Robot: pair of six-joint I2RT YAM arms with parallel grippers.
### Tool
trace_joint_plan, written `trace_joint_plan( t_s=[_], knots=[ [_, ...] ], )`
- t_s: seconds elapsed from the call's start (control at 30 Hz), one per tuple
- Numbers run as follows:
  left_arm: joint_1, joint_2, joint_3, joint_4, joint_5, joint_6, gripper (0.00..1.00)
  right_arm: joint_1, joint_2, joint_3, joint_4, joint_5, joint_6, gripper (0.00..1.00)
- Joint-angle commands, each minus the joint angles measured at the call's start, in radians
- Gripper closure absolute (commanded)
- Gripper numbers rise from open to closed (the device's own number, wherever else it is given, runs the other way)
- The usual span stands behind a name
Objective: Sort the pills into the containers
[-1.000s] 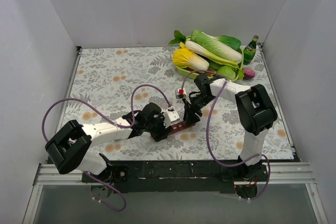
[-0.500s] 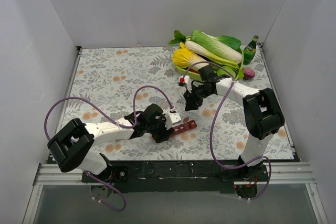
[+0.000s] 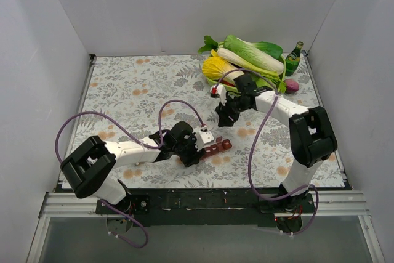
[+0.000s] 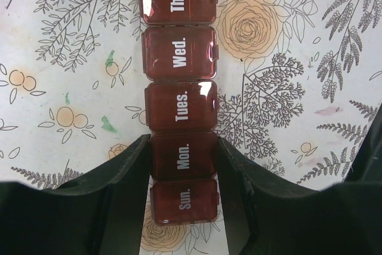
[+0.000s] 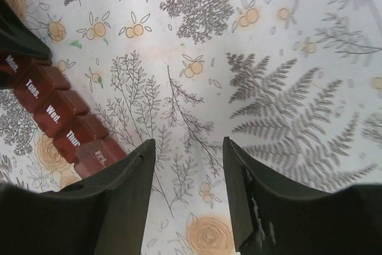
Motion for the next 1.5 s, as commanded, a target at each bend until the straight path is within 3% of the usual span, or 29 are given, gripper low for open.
trace_joint_plan(
  t_s=[0.0, 0.13, 0.23, 0.37, 0.4, 1.2, 1.3, 1.47],
  knots=[
    [0.011, 0.014, 0.032, 0.01, -0.02, -0.003, 0.85, -0.057, -0.141, 0.058, -0.165, -0.157, -0.222, 0.43],
    [0.022, 0.031, 0.041, 0.01, -0.006, -0.003, 0.84, -0.05, -0.199, -0.039, -0.264, -0.273, -0.357, 0.5],
    [0.022, 0.036, 0.042, 0.007, 0.0, -0.005, 0.84, -0.021, -0.147, -0.033, -0.368, -0.297, -0.433, 0.66],
    [0.022, 0.031, 0.044, 0.005, -0.001, -0.006, 0.84, 0.01, -0.098, -0.027, -0.379, -0.275, -0.435, 0.95],
    [0.024, 0.031, 0.042, 0.005, -0.001, -0.005, 0.84, 0.016, -0.087, -0.022, -0.377, -0.269, -0.431, 0.98],
    [0.024, 0.051, 0.056, 0.019, -0.041, -0.02, 0.83, 0.022, 0.128, 0.113, -0.224, -0.099, -0.199, 0.99],
    [0.028, 0.044, 0.07, 0.027, -0.075, -0.051, 0.76, 0.021, 0.063, 0.121, -0.255, -0.139, -0.222, 0.99],
    [0.057, -0.01, 0.085, 0.039, -0.115, -0.137, 0.38, -0.043, -0.101, 0.136, -0.296, -0.206, -0.228, 0.89]
  ],
)
